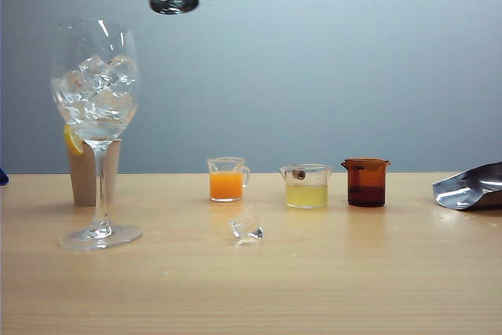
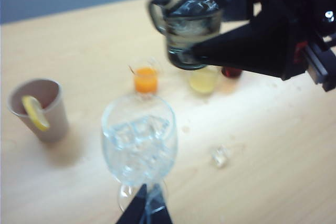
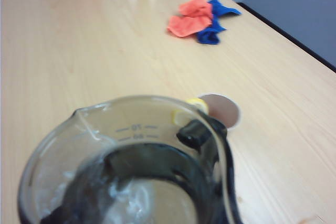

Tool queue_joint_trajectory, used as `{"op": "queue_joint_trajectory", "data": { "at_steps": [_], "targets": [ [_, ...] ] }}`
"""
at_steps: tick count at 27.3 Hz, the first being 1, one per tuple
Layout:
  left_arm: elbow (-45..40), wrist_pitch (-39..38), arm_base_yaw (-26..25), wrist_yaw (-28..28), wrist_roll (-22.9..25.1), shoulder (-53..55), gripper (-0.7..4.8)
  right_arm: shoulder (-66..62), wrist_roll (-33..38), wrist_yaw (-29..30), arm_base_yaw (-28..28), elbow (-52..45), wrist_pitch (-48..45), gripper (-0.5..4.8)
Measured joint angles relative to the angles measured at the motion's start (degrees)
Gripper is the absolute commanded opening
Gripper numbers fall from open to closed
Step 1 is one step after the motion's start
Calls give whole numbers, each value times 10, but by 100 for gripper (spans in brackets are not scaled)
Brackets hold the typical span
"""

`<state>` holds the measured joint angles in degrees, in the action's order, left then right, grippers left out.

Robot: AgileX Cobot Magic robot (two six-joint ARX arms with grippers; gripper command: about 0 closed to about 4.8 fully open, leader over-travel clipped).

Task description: Pick up the first measuring cup from the left, pour the coconut rum inside into the goblet, and finally put the measuring cup back in its original place.

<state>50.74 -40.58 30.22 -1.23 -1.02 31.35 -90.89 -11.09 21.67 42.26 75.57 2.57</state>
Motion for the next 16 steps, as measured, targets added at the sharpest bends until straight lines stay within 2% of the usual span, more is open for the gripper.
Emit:
{"op": "queue_joint_trajectory", "data": {
  "at_steps": [5,16],
  "targets": [
    [0,-5,18,28,-9,24,-6,0,-12,-2,16,0,1,48],
    [0,-4,18,29,-10,33,-6,0,-60,-33,17,10,37,49]
  ]
}}
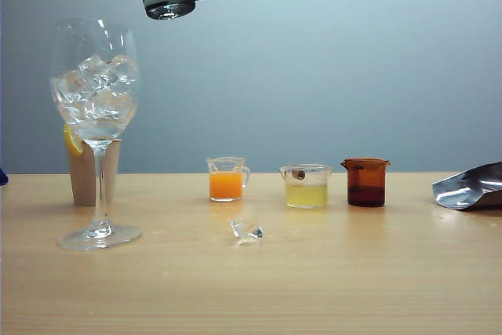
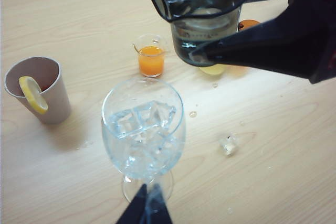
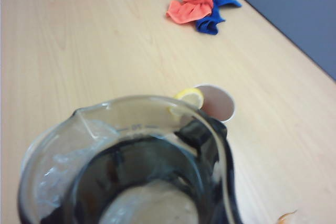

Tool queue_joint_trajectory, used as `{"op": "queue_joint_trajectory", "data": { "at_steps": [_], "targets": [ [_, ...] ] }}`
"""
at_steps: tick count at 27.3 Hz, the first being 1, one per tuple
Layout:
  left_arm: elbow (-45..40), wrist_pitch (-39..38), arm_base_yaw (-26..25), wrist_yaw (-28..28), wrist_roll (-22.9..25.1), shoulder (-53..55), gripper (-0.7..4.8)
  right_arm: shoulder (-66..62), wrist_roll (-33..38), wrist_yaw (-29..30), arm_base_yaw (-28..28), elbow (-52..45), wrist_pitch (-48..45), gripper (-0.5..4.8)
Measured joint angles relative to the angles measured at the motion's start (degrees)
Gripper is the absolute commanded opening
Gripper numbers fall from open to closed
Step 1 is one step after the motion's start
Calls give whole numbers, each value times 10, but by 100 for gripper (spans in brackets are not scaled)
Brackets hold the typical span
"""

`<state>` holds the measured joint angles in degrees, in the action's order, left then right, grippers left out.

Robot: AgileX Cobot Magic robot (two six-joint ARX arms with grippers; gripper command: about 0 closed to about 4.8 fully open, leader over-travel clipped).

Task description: Pick up the first measuring cup from the left, pour the coconut rum inside into the goblet, and finally put the measuring cup back in its original place.

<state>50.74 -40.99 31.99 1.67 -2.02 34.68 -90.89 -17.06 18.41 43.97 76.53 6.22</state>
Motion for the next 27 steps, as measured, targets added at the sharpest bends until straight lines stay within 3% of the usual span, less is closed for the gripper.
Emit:
{"op": "queue_joint_trajectory", "data": {
  "at_steps": [14,27],
  "targets": [
    [0,0,0,-1,0,0,-6,0,-64,-48,6,7,14,49],
    [0,0,0,-1,-2,4,-6,0,-102,-52,8,45,49,49]
  ]
}}
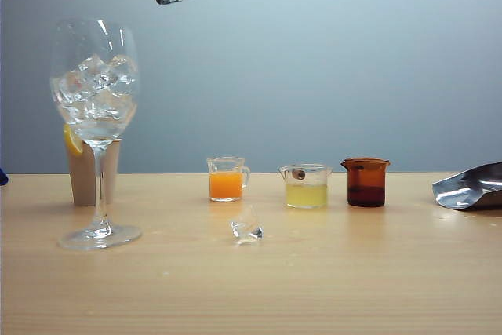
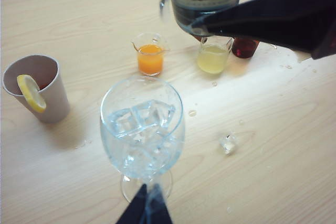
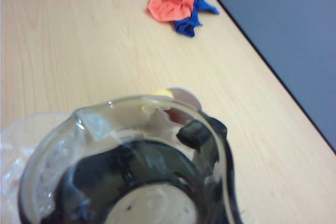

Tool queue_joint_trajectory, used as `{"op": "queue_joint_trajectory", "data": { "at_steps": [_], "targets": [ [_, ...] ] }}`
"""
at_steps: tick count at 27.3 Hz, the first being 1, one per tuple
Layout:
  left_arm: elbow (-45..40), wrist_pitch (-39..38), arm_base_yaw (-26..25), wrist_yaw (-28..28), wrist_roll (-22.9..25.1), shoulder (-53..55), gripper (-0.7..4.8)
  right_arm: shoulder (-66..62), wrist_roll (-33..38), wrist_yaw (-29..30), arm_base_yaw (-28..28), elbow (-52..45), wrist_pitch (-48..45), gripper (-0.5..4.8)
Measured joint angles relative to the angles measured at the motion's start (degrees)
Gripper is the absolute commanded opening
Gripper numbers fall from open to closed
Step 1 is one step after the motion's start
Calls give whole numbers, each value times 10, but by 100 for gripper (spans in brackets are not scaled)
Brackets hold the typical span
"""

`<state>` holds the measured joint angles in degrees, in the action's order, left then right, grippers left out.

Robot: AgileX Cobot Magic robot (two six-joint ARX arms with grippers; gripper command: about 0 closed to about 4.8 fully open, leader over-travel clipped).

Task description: Pick up the first measuring cup from the left, pour the coconut rum inside into the goblet, and finally put the measuring cup back in its original place.

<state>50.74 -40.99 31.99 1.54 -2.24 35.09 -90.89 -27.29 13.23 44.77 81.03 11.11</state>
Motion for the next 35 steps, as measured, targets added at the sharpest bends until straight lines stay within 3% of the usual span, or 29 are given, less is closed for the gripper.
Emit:
{"op": "queue_joint_trajectory", "data": {
  "at_steps": [12,27,35],
  "targets": [
    [0,0,0,0,0,0,-6,0,-64,-33,33,0,31,48],
    [0,-5,0,0,0,0,-6,-8,-151,-120,52,8,55,39],
    [0,-6,0,0,0,0,-6,-9,-181,-122,57,18,48,39]
  ]
}}
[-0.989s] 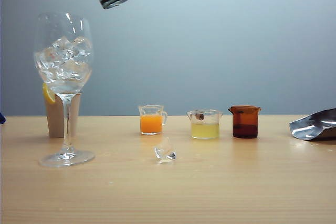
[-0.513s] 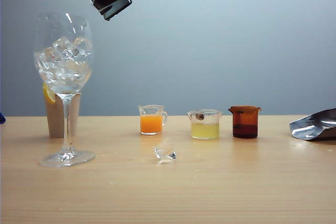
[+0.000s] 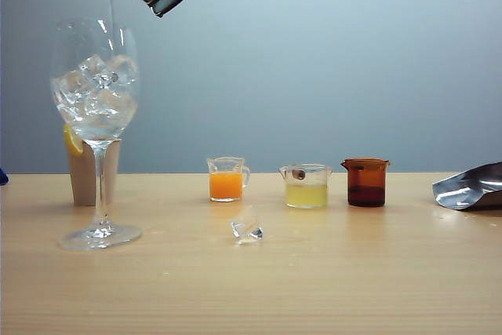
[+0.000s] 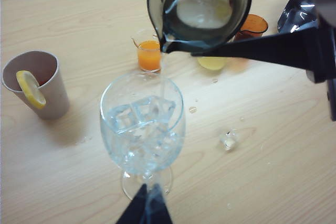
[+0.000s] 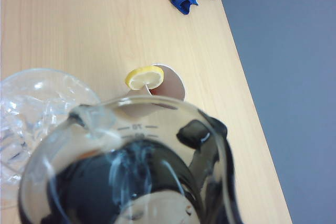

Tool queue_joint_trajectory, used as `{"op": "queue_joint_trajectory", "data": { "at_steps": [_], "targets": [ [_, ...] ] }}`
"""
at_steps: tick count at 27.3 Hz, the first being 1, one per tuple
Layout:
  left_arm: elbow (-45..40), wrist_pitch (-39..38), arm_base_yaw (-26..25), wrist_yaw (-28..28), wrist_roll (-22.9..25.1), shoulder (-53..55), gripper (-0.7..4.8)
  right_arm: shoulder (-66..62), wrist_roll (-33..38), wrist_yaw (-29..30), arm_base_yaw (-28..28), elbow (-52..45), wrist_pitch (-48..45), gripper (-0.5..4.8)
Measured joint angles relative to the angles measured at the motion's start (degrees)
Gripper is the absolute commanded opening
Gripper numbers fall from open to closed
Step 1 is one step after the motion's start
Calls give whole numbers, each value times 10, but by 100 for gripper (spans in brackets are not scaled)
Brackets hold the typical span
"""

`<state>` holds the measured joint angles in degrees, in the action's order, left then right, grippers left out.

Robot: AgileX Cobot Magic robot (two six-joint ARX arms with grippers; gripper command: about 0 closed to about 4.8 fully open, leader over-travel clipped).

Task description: Pick up the first measuring cup from the left, pour the coconut rum inside into the goblet, and finally put the measuring cup back in its original place.

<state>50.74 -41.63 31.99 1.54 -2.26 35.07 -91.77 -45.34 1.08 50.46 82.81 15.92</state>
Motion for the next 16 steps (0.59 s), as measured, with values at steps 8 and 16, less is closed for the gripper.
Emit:
{"op": "queue_joint_trajectory", "data": {
  "at_steps": [8,16],
  "targets": [
    [0,0,0,0,0,0,-6,-12,-25,0,0,0,0,39],
    [0,-1,0,0,0,0,-6,-14,-45,-13,0,0,-13,17]
  ]
}}
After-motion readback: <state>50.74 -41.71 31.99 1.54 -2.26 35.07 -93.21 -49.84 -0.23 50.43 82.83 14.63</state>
